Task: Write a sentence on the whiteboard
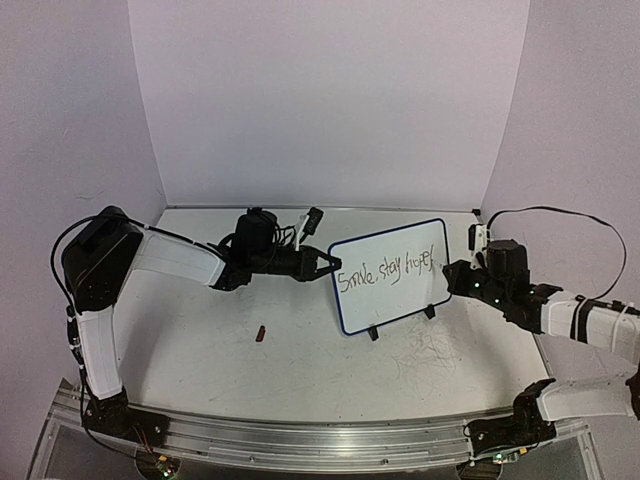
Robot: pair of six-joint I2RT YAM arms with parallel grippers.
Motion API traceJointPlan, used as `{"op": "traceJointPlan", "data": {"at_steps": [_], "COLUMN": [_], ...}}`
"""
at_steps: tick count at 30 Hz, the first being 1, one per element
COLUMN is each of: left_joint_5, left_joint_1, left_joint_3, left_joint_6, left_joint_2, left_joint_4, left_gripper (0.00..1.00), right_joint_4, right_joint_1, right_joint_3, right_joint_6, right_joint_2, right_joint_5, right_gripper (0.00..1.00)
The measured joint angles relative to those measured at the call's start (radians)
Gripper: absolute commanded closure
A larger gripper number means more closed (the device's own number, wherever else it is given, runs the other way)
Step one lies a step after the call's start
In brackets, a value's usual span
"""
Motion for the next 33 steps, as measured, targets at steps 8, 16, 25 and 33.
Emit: {"op": "traceJointPlan", "data": {"at_steps": [8,16,25,33], "left_joint_5": [0.000,0.000,0.000,0.000], "left_joint_1": [0.000,0.000,0.000,0.000], "left_joint_3": [0.000,0.000,0.000,0.000], "left_joint_6": [0.000,0.000,-0.001,-0.002], "left_joint_2": [0.000,0.000,0.000,0.000], "left_joint_4": [0.000,0.000,0.000,0.000], "left_gripper": [1.00,1.00,1.00,1.00], "right_joint_4": [-0.010,0.027,0.044,0.057], "right_joint_1": [0.000,0.000,0.000,0.000], "right_joint_3": [-0.002,-0.002,-0.002,-0.002], "right_joint_6": [-0.022,-0.030,-0.041,-0.037], "right_joint_2": [-0.006,0.013,0.035,0.048], "right_joint_5": [-0.013,-0.023,-0.023,0.006], "right_gripper": [1.00,1.00,1.00,1.00]}}
